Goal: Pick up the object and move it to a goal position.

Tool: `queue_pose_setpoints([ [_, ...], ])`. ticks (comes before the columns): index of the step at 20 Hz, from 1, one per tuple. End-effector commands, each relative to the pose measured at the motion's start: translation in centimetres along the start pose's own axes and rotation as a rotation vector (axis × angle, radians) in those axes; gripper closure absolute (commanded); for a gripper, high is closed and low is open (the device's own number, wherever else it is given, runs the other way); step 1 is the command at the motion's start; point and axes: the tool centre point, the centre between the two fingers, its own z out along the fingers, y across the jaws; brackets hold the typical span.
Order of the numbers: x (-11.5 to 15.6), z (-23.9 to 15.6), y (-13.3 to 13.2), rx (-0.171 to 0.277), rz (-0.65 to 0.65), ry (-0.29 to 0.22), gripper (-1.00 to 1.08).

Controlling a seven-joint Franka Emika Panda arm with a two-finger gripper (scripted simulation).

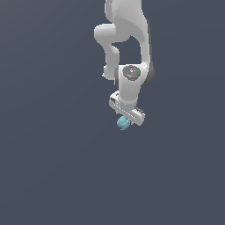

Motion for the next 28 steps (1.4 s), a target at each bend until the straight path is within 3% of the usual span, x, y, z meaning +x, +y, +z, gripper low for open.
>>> queue_pose_setpoints([
  [1,0.0,0.7,0.1,-0.001,0.001,0.000,-0.92],
  [13,-0.1,4.6,0.1,-0.001,0.004,0.000,-0.92],
  [14,-0.1,4.6,0.1,-0.001,0.004,0.000,1.08],
  [28,0.4,4.1,0.1,0.000,0.004,0.000,1.08],
])
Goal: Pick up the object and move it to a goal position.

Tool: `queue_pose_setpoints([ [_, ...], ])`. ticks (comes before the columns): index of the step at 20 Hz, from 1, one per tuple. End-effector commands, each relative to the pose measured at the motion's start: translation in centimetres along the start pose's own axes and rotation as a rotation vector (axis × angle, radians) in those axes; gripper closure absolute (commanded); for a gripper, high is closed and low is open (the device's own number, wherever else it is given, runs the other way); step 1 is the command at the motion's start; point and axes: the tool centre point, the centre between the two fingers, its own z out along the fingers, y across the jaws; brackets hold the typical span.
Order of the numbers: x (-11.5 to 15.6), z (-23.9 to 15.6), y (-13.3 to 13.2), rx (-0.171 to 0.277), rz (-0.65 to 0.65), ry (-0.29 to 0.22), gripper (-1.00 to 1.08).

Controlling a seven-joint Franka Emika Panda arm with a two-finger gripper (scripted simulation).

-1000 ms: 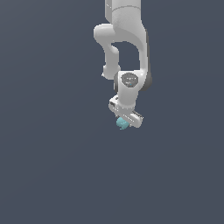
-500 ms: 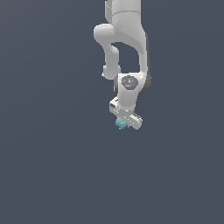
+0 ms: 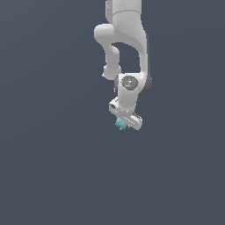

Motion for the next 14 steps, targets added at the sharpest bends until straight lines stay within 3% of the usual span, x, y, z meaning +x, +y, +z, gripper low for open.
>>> queue_pose_setpoints([
  [1,0.5,-0.4,0.1,0.000,0.001,0.001,1.08],
  [7,2.9,-2.7,0.8,0.000,0.001,0.001,1.08],
  [14,7.7,-7.0,2.0,0.000,0.001,0.001,1.08],
])
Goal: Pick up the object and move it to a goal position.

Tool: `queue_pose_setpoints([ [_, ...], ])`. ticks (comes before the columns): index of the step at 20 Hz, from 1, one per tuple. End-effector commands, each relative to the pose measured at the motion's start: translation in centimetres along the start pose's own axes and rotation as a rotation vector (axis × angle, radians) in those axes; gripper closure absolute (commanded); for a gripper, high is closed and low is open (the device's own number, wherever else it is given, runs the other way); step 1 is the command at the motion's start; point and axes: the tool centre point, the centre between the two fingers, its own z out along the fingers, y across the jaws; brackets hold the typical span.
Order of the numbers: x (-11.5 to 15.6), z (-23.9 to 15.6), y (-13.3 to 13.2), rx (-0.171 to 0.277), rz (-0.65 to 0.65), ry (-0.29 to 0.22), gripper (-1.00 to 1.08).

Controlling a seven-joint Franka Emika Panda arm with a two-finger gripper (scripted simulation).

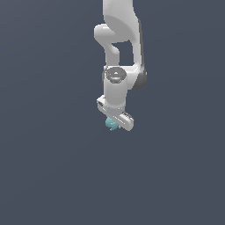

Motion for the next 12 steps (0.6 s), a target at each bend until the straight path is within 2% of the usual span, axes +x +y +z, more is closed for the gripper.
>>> queue_pose_setpoints([
  [1,1.9,-1.8,0.5,0.000,0.000,0.000,1.08],
  [12,10.7,-9.5,2.4,-0.001,0.000,0.000,1.08],
])
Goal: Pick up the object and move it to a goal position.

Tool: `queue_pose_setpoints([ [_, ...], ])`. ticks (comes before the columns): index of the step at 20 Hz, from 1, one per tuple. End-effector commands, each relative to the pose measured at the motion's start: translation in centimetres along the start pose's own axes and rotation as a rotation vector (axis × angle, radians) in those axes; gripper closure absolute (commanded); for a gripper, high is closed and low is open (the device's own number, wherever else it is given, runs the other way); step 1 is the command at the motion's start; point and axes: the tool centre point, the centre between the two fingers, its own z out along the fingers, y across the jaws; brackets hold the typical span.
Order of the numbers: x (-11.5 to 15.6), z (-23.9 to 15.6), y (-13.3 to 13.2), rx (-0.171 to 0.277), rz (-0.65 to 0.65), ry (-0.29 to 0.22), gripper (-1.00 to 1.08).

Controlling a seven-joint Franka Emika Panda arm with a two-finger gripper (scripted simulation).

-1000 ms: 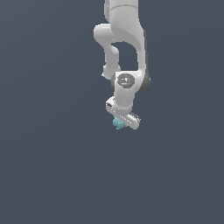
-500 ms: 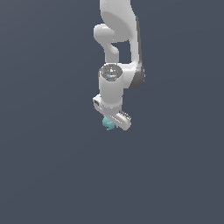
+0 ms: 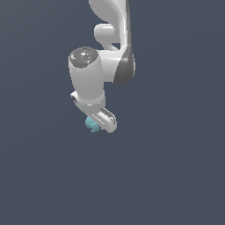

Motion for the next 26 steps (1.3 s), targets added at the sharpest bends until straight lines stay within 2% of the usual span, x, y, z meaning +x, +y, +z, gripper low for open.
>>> queue_pose_setpoints([
  [1,1.7,-1.6,0.4,-0.001,-0.001,-0.001,1.08],
  [13,8.1,-7.0,1.5,-0.001,-0.002,-0.001,1.08],
  [26,10.6,-9.0,1.8,-0.001,-0.001,-0.001,1.08],
])
